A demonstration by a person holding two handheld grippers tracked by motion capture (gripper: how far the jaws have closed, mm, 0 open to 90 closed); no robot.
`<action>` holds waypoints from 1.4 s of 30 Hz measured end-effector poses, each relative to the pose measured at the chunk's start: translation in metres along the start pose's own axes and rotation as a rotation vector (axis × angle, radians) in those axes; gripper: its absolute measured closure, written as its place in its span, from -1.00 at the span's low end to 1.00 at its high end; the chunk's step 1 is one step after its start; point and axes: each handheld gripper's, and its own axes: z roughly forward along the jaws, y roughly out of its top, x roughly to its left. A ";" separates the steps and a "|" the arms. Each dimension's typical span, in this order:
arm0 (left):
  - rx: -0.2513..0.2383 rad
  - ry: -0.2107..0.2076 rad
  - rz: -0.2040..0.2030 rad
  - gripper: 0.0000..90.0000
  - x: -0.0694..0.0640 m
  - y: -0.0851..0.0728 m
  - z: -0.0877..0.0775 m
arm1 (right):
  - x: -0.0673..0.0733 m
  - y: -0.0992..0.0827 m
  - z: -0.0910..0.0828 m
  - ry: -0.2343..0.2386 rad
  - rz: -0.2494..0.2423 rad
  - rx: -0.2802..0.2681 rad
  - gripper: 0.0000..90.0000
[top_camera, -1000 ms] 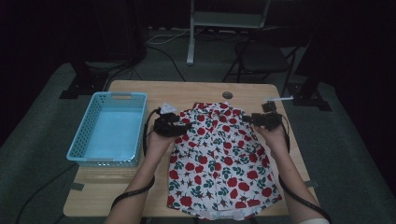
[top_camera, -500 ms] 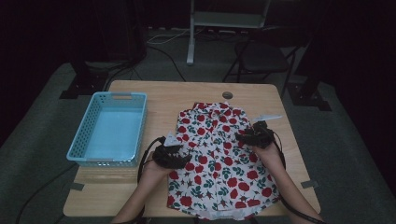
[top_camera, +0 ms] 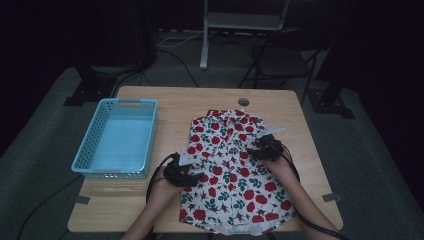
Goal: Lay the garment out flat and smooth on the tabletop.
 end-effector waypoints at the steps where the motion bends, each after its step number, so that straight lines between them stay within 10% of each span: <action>1: -0.001 0.001 -0.002 -0.18 0.000 0.001 0.001 | -0.001 0.001 0.001 -0.005 0.004 -0.001 0.06; 13: -0.016 0.004 -0.012 -0.18 0.005 0.013 0.015 | -0.017 0.007 0.006 -0.003 0.057 -0.010 -0.06; 25: -0.028 -0.010 -0.019 -0.24 -0.013 0.000 -0.010 | -0.015 0.029 -0.006 0.000 0.041 -0.077 -0.04; 42: -0.003 0.010 0.018 -0.45 -0.026 -0.014 -0.012 | -0.010 0.039 0.029 -0.011 0.026 0.013 -0.02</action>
